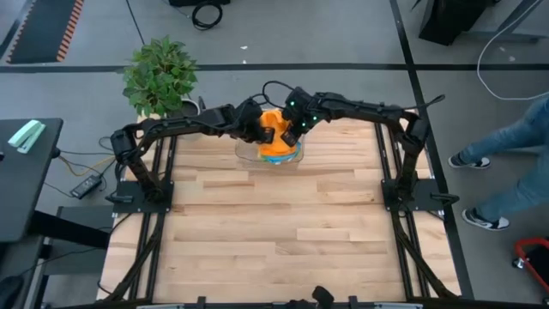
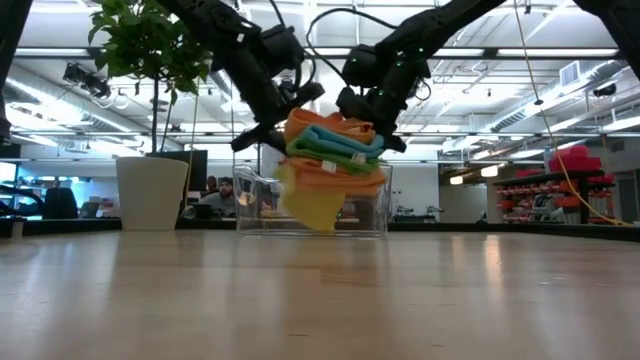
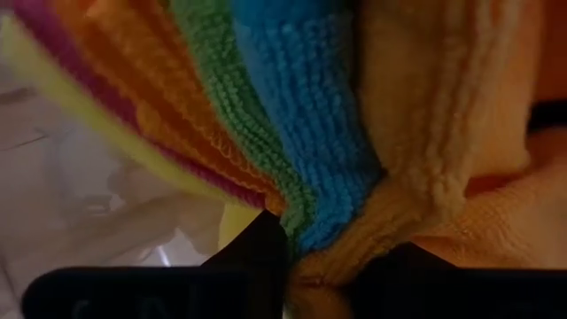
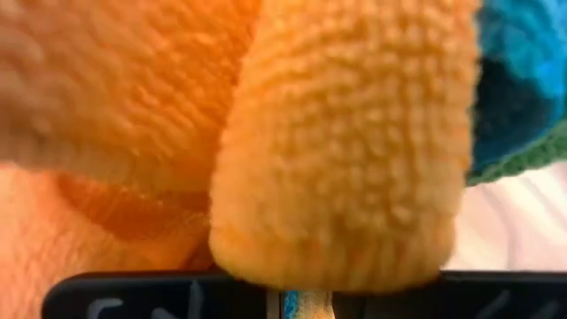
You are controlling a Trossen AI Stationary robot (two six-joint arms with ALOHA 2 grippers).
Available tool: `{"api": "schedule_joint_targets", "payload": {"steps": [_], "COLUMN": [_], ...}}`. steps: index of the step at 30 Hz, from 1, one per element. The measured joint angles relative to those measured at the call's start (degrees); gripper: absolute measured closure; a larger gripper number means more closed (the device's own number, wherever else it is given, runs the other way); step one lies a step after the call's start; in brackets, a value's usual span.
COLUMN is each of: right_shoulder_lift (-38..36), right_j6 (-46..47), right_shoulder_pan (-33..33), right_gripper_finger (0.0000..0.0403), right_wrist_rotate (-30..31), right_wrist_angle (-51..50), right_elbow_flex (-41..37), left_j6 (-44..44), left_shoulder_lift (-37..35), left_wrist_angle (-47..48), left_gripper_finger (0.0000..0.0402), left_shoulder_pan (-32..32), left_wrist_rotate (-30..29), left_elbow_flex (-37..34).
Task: Fold microfiber towels
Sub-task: Put the stacked microfiber cloths into the transparent bin
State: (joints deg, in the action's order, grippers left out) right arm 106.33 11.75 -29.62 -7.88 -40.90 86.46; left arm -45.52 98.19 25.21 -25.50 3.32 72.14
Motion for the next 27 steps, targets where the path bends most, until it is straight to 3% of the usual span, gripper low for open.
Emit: {"api": "schedule_joint_targets", "payload": {"steps": [4,13,19,27], "right_shoulder_lift": [-0.05,0.26,2.45,3.01], "right_j6": [-6.85,-22.06,-25.63,-28.47], "right_shoulder_pan": [-1.74,-3.44,-2.83,-2.24], "right_gripper_finger": [0.0352,0.0352,0.0352,0.0352], "right_wrist_rotate": [-1.31,-3.69,-4.65,-4.23], "right_wrist_angle": [0.24,1.97,4.30,6.94], "right_elbow_flex": [0.95,2.54,2.47,2.54], "left_j6": [-2.27,-12.99,-13.41,-8.71], "left_shoulder_lift": [-0.02,-0.04,-0.04,-1.38], "left_wrist_angle": [-0.25,-0.78,0.72,9.94], "left_gripper_finger": [0.0307,0.0326,0.0255,0.0139], "left_shoulder_pan": [0.81,5.61,7.24,5.79], "left_wrist_rotate": [-1.74,-11.21,-11.06,-8.79], "left_elbow_flex": [1.03,0.90,0.83,0.83]}}
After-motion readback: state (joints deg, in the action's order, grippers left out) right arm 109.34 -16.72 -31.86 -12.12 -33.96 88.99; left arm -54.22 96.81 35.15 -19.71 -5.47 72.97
